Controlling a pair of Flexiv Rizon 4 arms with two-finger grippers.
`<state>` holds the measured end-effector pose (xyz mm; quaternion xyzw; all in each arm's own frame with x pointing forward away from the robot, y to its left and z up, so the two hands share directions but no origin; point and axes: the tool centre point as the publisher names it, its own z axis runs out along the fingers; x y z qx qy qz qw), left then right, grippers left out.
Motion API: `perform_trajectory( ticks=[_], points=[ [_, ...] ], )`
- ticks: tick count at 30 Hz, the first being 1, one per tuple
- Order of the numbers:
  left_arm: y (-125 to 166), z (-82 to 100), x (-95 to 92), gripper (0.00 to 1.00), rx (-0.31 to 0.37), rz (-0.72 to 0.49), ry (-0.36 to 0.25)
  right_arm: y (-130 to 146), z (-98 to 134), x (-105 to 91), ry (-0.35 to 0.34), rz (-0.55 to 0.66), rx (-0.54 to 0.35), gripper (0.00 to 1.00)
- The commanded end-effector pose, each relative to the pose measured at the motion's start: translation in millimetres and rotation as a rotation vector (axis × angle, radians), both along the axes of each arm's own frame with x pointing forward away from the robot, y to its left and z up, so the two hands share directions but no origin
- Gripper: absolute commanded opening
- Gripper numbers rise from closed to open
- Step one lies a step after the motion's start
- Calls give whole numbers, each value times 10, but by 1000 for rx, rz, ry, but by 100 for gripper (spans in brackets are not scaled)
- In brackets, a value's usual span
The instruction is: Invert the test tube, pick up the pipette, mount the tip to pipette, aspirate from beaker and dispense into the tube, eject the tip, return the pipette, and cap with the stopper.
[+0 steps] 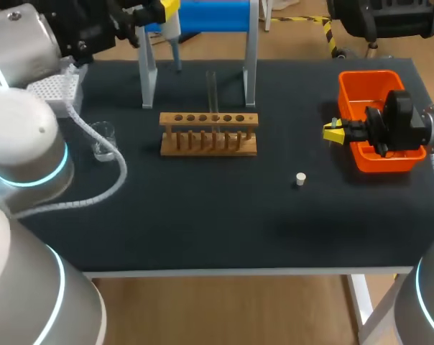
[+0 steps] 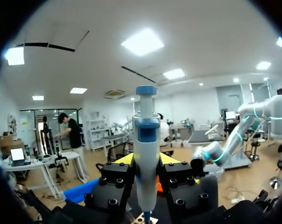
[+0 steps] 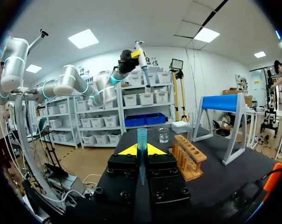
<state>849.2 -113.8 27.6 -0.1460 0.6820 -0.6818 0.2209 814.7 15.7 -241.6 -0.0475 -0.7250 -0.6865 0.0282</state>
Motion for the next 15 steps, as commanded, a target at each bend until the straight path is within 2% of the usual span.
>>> perform_trajectory(
  ticks=[1,8,10,15],
  points=[
    [90,-16,-49,0,123,-1095,41,-7,6,-10,0,0,-2,0],
    [97,-56,-145,0,136,-1122,62,-7,6,-10,0,0,-2,0],
    [91,-75,-148,0,160,-1066,67,-7,6,-10,0,0,-2,0],
    [91,-75,-148,0,160,-1066,67,-7,6,-10,0,0,-2,0]
  ],
)
